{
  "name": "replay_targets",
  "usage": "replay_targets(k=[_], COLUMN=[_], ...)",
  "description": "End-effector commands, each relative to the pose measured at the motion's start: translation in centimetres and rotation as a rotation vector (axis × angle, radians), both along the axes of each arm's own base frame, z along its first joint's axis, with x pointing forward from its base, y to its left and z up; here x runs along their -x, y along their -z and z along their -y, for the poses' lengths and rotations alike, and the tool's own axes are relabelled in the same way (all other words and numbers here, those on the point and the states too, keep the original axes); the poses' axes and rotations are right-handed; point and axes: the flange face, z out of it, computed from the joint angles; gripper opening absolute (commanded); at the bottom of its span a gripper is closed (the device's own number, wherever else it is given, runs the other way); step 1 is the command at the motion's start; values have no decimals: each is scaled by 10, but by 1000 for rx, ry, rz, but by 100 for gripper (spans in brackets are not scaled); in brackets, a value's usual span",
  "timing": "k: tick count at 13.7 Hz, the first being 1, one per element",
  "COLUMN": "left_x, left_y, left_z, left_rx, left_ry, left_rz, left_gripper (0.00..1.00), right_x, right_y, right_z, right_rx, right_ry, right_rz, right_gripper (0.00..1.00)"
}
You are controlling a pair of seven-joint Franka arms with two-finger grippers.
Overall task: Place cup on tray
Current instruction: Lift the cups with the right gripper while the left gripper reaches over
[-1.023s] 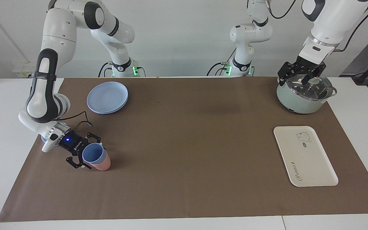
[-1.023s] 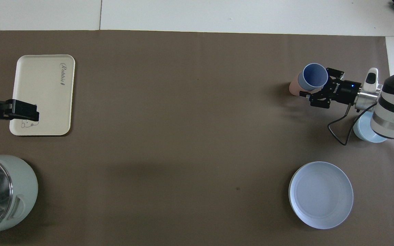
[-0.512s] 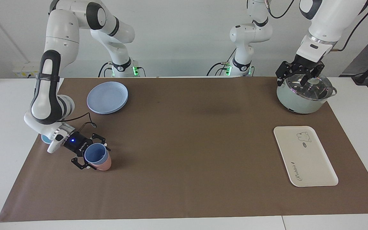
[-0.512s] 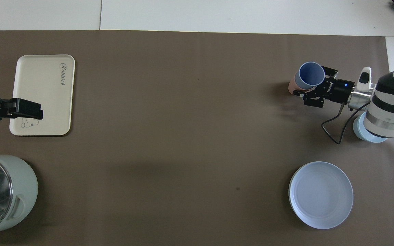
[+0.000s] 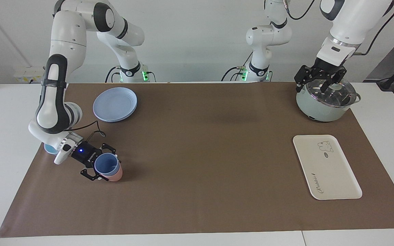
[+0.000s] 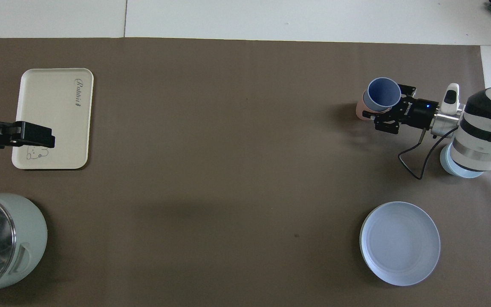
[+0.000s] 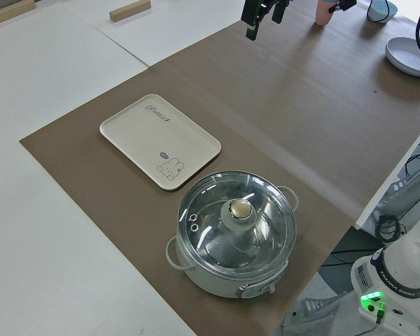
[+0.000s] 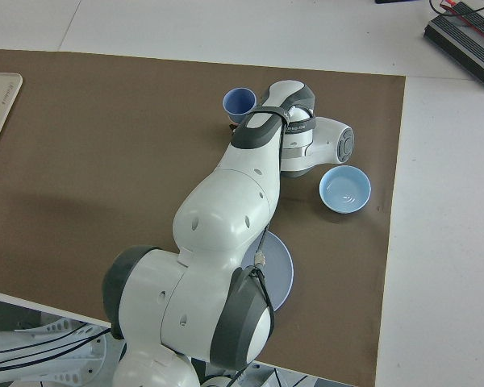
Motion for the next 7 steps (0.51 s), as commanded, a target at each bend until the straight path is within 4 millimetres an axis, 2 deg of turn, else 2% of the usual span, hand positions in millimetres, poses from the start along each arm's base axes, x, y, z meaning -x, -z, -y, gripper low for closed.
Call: replay_targets(k=[1, 4, 7], left_x=[1, -6, -25], left_y=[-4, -2, 11], left_z=[10, 62, 149], left_rx=[25, 86, 130], left_ry=[25, 74, 13], left_rz=[35, 65, 54], left_gripper=[98, 97, 91], right_x=[-3, -3, -6], right_y=[2, 0, -12], right_z=[0, 1, -2], right_rx=[-17, -21, -36], right_ry=[19, 18, 27], right_rz=[7, 9, -4], right_gripper=[0, 0, 0])
